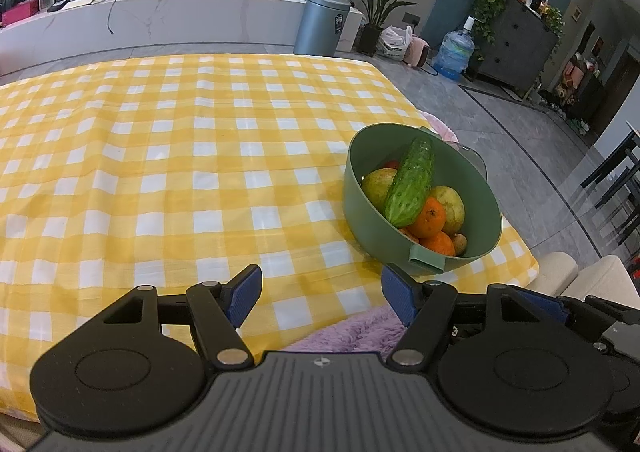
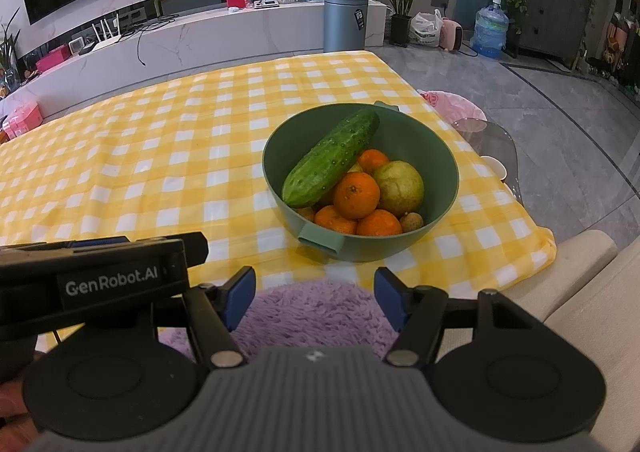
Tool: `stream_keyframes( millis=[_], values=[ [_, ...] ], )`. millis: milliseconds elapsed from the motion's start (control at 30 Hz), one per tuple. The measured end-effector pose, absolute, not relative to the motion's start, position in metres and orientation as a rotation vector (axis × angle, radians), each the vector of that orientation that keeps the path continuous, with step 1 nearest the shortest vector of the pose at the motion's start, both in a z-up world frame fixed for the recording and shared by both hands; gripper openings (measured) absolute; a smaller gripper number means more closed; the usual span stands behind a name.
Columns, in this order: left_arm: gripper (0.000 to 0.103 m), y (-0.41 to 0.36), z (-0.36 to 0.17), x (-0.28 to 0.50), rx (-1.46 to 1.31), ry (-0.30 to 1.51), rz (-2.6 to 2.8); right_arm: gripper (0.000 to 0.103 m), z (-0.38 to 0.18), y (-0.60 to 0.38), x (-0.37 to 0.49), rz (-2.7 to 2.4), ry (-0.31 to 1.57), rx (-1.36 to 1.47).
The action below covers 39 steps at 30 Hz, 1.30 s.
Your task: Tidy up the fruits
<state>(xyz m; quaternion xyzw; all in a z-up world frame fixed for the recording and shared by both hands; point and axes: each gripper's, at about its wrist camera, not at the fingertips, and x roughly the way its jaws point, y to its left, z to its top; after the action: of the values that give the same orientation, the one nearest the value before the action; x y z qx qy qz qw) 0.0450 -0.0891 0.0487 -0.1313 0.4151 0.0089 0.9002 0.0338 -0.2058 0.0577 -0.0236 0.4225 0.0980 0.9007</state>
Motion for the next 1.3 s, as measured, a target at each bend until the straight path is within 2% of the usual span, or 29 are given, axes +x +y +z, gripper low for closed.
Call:
stream_keyframes(
  millis=[1300],
  values=[
    [0.08,-0.0829,0.0447,0.0434,-0.282,0.867,0.013,0.063,0.0555,-0.202,0.0306,0.21,0.871,-0.06]
  ],
)
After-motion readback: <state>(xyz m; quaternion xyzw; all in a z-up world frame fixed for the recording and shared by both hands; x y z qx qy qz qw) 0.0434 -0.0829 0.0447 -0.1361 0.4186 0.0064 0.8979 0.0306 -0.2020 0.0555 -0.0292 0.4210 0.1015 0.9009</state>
